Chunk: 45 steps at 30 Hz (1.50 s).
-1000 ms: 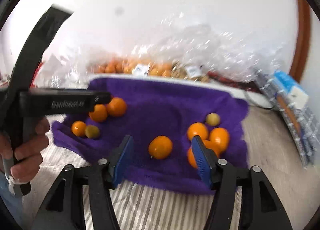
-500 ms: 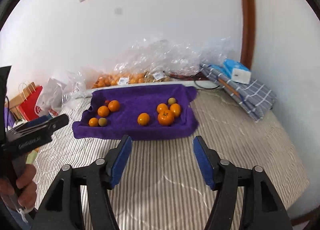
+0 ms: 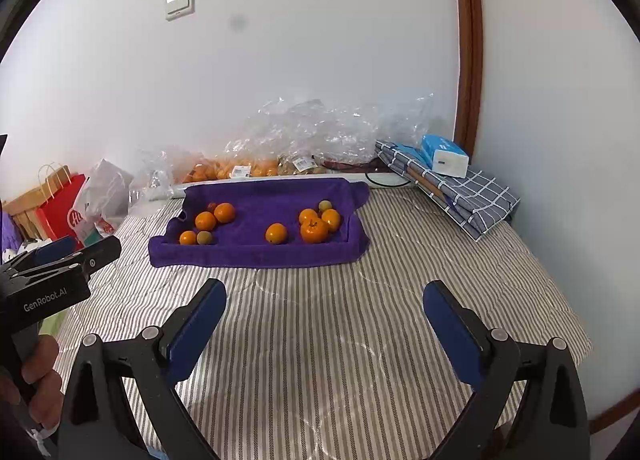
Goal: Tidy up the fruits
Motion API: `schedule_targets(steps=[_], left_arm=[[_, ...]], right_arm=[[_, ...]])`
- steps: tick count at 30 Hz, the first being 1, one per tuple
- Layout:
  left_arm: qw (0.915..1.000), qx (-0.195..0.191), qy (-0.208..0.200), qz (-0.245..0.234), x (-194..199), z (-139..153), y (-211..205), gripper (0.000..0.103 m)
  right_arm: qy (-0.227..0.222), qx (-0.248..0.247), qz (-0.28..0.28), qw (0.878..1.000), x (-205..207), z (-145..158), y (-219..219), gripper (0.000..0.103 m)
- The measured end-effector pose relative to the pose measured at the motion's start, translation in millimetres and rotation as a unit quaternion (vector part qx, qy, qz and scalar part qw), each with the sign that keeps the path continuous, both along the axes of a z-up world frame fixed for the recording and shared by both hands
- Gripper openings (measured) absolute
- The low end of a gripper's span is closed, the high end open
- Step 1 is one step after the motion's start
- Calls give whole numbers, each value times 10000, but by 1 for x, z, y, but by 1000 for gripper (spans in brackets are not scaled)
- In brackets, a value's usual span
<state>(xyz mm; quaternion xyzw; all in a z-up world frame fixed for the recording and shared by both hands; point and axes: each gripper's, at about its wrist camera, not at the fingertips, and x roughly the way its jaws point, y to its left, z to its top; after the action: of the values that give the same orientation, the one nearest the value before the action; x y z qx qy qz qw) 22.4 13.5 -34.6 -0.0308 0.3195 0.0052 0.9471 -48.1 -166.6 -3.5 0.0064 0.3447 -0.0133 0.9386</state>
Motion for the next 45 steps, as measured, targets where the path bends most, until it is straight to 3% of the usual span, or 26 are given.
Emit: schedule_targets(steps=[45], left_arm=[[9999, 63, -42, 93, -6, 2, 3, 91]], right_arm=[[-37, 117, -29, 9999, -7, -4, 5, 98]])
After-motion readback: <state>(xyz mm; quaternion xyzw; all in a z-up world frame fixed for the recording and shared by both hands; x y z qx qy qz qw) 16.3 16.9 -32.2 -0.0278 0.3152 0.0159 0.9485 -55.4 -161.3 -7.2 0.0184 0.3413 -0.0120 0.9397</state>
